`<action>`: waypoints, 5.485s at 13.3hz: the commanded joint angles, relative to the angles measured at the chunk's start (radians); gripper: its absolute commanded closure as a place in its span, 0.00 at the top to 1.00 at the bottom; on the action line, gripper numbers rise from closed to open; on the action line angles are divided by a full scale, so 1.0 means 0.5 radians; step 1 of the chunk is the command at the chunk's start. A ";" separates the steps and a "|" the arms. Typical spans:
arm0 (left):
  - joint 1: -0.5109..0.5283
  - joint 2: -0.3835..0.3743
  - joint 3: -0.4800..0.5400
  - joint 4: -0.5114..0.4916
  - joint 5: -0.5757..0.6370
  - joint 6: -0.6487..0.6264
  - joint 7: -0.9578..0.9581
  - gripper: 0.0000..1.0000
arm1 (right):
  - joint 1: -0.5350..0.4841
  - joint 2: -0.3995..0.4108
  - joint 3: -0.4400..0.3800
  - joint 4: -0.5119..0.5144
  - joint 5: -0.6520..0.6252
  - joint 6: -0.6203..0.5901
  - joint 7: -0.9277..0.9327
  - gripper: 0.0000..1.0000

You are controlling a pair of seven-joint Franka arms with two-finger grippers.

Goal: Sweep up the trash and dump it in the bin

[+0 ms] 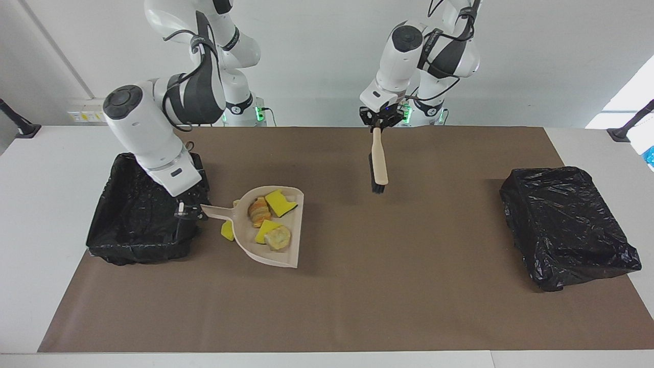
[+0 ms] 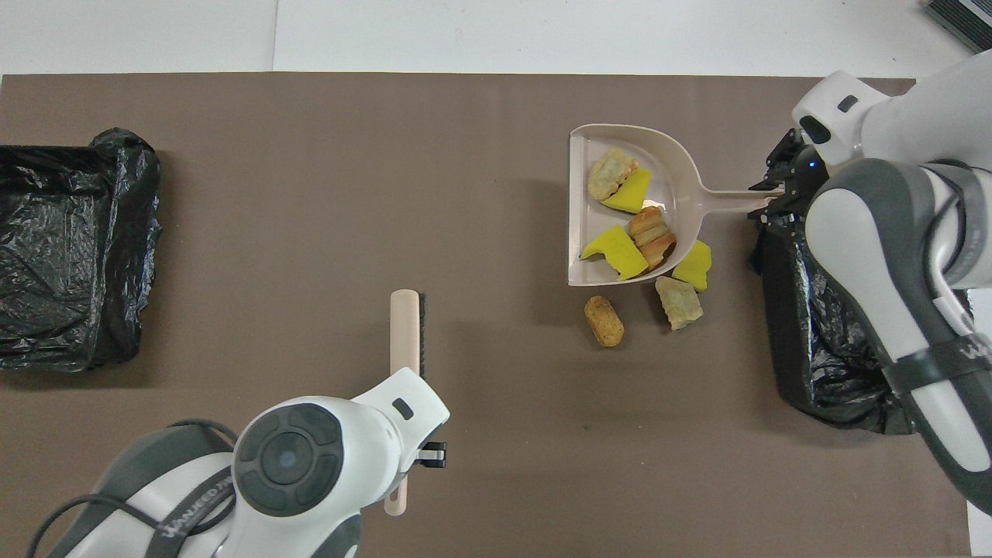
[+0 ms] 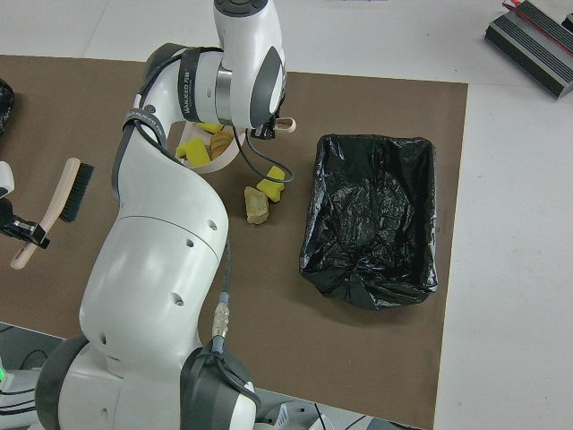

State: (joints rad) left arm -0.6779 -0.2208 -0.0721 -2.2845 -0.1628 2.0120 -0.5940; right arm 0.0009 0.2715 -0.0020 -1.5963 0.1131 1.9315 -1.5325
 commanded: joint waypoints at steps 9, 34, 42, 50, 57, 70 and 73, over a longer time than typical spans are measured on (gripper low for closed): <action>-0.350 0.319 0.028 -0.002 -0.043 0.250 -0.073 0.00 | -0.630 -0.160 -0.017 0.134 -0.210 -0.319 -0.555 0.00; -0.436 0.429 0.037 -0.073 -0.043 0.369 -0.239 0.95 | -0.566 -0.426 0.019 0.008 -1.332 -0.497 -0.375 0.00; -0.185 0.383 0.049 0.166 0.129 0.093 -0.232 1.00 | -0.257 -0.457 0.035 -0.102 -0.745 -0.559 0.609 0.00; 0.576 0.122 0.052 0.320 0.187 -0.155 0.190 1.00 | 0.206 -0.080 0.038 -0.124 -0.352 -0.124 1.864 0.00; 1.162 0.144 0.049 0.338 0.276 -0.128 0.872 1.00 | 0.746 0.217 0.038 0.001 -0.367 0.226 3.213 0.00; 1.341 0.794 0.037 1.455 0.329 -0.514 1.044 1.00 | 1.173 0.485 0.041 0.202 -0.370 0.398 4.375 1.00; 1.227 0.791 0.028 1.434 0.310 -0.356 0.937 1.00 | 1.219 0.225 0.078 -0.144 -0.352 0.395 4.461 1.00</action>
State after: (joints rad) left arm -0.0291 0.1539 -0.0604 -1.5938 -0.0196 1.8129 -0.0859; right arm 0.6013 0.5050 0.0309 -1.5023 -0.0838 2.1177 0.6524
